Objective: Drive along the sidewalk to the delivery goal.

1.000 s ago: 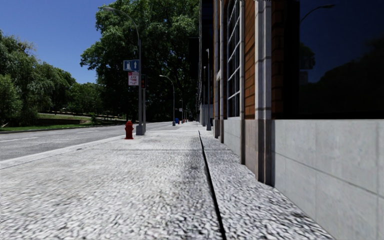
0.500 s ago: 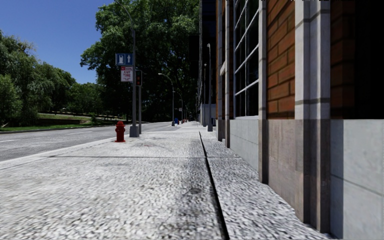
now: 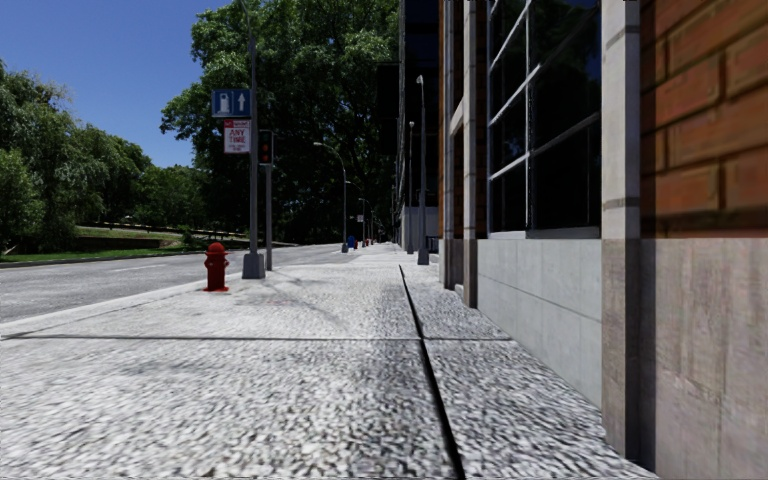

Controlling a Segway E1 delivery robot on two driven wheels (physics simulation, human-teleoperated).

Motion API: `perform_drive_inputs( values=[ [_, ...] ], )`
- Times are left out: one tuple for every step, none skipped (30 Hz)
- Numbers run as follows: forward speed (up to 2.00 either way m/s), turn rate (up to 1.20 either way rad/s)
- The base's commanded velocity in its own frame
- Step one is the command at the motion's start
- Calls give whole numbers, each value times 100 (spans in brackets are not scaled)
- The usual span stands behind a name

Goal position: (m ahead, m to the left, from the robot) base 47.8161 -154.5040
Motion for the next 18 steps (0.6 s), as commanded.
perform_drive_inputs(
  values=[
    [200,0],
    [200,0],
    [200,0],
    [200,0],
    [200,0],
    [200,0],
    [200,0],
    [200,0],
    [200,0],
    [200,0],
    [200,0],
    [200,0],
    [200,0],
    [200,0],
    [200,0],
    [200,0],
    [200,0],
    [200,0]
  ],
)
